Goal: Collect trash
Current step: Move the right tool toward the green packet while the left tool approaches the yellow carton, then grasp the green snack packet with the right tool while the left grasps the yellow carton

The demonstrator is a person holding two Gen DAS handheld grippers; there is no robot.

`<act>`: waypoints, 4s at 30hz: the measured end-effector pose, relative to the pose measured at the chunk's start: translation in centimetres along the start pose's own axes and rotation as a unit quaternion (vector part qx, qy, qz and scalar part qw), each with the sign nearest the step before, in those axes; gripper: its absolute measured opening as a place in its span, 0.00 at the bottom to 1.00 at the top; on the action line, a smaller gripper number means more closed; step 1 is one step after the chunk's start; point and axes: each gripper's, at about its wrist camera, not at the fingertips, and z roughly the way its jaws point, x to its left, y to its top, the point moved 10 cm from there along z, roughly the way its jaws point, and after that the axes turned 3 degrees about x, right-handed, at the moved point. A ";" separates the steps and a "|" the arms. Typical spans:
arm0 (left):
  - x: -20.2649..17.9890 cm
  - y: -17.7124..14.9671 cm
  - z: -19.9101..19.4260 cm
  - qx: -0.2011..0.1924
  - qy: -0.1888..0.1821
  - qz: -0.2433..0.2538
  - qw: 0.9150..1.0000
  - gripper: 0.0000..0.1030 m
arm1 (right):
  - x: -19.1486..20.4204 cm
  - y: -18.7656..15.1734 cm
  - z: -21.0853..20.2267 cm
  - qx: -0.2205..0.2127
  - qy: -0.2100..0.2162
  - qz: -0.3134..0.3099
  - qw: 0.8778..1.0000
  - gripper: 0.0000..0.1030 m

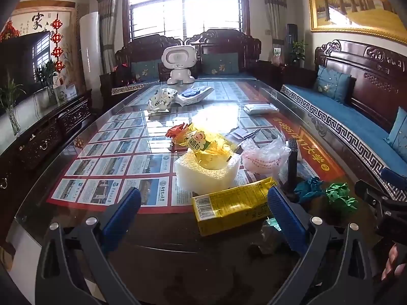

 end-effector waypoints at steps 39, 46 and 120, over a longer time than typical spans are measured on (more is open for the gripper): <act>1.9 -0.9 0.5 0.017 -0.007 -0.019 1.000 0.96 | 1.1 -0.3 -0.8 -0.011 0.007 -0.019 1.000 0.92; 2.1 -1.3 1.0 0.027 -0.009 -0.026 0.999 0.96 | 3.0 -0.9 -0.6 -0.006 0.015 -0.041 0.999 0.92; -5.6 -4.6 9.4 0.108 -0.222 0.166 0.955 0.38 | 9.6 -4.1 3.1 0.074 0.213 -0.089 0.970 0.33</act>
